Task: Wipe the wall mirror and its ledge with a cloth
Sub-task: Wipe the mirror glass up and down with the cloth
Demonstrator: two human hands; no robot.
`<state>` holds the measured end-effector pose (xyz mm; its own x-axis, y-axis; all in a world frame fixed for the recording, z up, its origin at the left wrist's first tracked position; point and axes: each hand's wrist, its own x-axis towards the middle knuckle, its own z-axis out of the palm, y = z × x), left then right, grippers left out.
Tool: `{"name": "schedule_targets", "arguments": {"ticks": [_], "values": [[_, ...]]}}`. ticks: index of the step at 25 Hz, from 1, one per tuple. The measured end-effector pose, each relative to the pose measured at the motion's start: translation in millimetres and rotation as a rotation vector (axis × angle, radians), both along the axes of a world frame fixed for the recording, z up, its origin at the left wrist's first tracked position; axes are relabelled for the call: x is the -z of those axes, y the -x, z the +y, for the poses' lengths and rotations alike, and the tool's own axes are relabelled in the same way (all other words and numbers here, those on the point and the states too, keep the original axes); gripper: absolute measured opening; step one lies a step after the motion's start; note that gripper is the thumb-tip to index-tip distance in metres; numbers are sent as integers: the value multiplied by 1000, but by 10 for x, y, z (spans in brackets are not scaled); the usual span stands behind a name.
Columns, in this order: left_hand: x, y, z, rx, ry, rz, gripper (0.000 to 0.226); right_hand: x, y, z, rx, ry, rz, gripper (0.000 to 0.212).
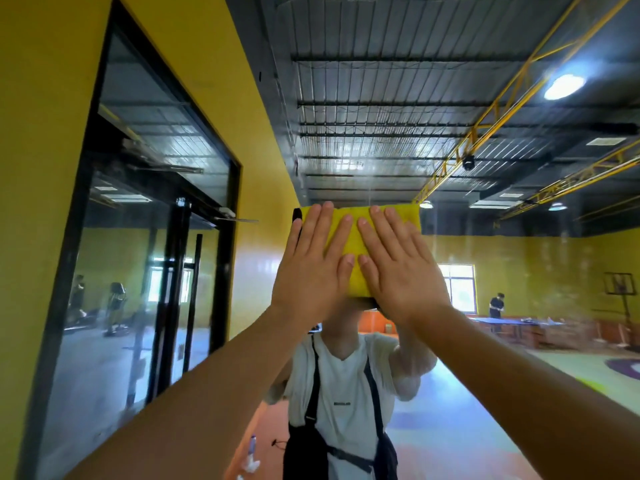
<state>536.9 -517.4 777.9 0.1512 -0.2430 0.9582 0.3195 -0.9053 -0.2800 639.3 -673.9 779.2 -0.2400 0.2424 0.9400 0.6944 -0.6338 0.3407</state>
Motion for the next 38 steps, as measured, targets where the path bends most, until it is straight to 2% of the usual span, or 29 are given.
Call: {"name": "schedule_targets", "arguments": {"ticks": [9,14,21,26,30,35,38], "values": [[1055,140,-40,-96,40,90,60,1038,78,-11,-19,53,-9,57],[1512,194,-69,-94,55,136,61,1526,100,-2,-27,83,50,60],[2693,226,-1,-55,33,169,63,2697,186,-40,-17,111,82,59],[4015,330,100,-23,25,297,68,4074,251,-32,-43,198,165,60],[5164,467,180,-35,-41,400,75,5261,292,-132,-49,318,225,78],[6419,517,168,-3,13,459,80,6490,342,-157,-1,387,269,73],[7150,560,142,0,40,495,84,7199,336,-198,8,444,272,76]]}}
